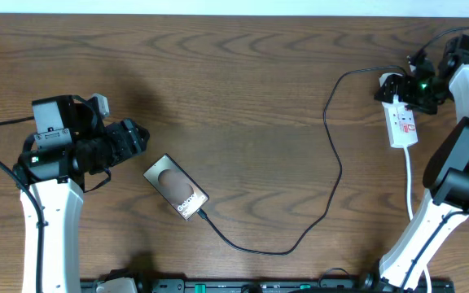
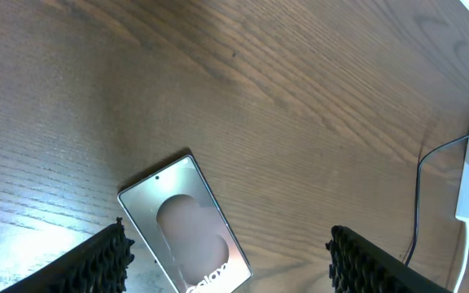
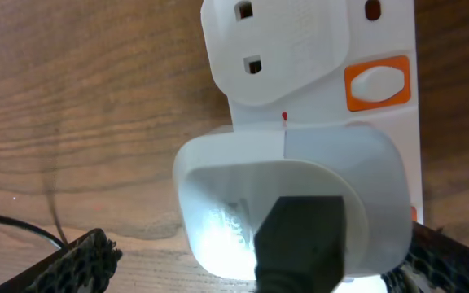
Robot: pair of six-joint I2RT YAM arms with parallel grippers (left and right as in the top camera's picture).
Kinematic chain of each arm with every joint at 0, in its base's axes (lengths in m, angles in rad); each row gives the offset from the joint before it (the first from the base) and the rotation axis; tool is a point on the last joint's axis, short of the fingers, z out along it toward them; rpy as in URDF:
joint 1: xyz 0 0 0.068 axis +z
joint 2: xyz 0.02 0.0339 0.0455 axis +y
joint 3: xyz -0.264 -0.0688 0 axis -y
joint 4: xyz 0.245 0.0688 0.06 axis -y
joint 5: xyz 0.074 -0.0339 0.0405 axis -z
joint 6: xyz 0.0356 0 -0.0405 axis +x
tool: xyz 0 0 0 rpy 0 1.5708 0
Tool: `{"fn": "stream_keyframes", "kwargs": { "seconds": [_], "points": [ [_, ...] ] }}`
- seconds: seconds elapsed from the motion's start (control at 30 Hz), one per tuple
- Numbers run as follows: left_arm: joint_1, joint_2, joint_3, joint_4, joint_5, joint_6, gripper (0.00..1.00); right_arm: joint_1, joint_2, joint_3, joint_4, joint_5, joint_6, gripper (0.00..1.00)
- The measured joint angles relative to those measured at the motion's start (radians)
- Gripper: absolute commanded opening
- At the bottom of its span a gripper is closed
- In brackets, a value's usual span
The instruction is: Plug charger to phone and switch on socket
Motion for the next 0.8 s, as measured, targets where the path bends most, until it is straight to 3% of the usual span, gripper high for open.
{"fn": "stream_keyframes", "kwargs": {
  "seconds": [0.1,0.3,0.6,0.8],
  "points": [
    [0.0,0.0,0.0,0.0,0.0,0.003,0.89,0.004,0.005,0.032,-0.071,0.014,0.026,0.99],
    [0.0,0.0,0.0,0.0,-0.003,0.003,0.9,0.007,-0.024,0.156,-0.201,0.084,0.163,0.99],
    [0.0,0.0,0.0,0.0,-0.003,0.003,0.9,0.004,-0.324,0.224,-0.182,0.155,0.278,0.99],
    [0.0,0.0,0.0,0.0,-0.003,0.003,0.91,0.004,-0.339,0.229,-0.182,0.161,0.287,0.99]
  ]
}}
